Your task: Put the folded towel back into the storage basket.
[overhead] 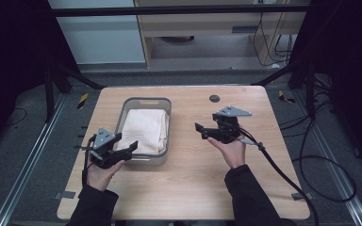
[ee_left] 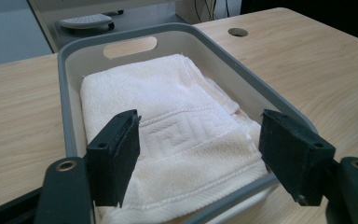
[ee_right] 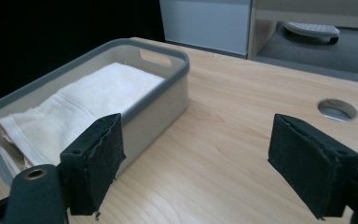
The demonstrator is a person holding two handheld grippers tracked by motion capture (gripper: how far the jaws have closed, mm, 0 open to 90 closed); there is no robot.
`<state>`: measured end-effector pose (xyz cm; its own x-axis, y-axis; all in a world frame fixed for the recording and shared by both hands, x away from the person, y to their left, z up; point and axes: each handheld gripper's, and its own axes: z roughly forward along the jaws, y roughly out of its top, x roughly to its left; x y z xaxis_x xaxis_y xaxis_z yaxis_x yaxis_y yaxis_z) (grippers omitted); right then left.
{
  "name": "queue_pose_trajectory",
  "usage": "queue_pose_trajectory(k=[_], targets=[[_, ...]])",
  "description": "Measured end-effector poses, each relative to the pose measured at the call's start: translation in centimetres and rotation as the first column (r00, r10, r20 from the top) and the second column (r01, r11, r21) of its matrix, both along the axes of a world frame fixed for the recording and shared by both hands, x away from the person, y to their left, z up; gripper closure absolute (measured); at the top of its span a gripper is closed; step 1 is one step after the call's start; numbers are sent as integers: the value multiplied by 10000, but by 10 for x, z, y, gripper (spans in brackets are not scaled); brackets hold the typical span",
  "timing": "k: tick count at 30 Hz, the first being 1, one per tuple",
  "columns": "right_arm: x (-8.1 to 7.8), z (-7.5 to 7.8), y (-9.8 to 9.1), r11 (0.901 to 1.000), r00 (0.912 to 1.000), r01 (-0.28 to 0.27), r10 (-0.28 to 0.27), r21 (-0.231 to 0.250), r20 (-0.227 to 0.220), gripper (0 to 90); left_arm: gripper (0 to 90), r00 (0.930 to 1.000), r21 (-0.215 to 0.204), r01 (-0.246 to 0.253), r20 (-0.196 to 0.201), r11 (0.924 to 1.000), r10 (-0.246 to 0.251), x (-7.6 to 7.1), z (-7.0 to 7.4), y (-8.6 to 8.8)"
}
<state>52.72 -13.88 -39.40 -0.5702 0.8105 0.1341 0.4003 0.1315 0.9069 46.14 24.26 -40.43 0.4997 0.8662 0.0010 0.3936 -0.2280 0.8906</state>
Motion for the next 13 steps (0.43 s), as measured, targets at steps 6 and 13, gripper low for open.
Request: queue_pose_trajectory(k=[6, 13], targets=[[-19, -15, -35, 9994, 9994, 343, -344, -104, -91, 154, 256, 10000, 133, -3, 43, 9999, 2, -10, -8, 3], [-42, -33, -73, 9974, 9977, 661, -664, -296, -92, 138, 254, 10000, 52, 39, 73, 10000, -39, -27, -15, 13]])
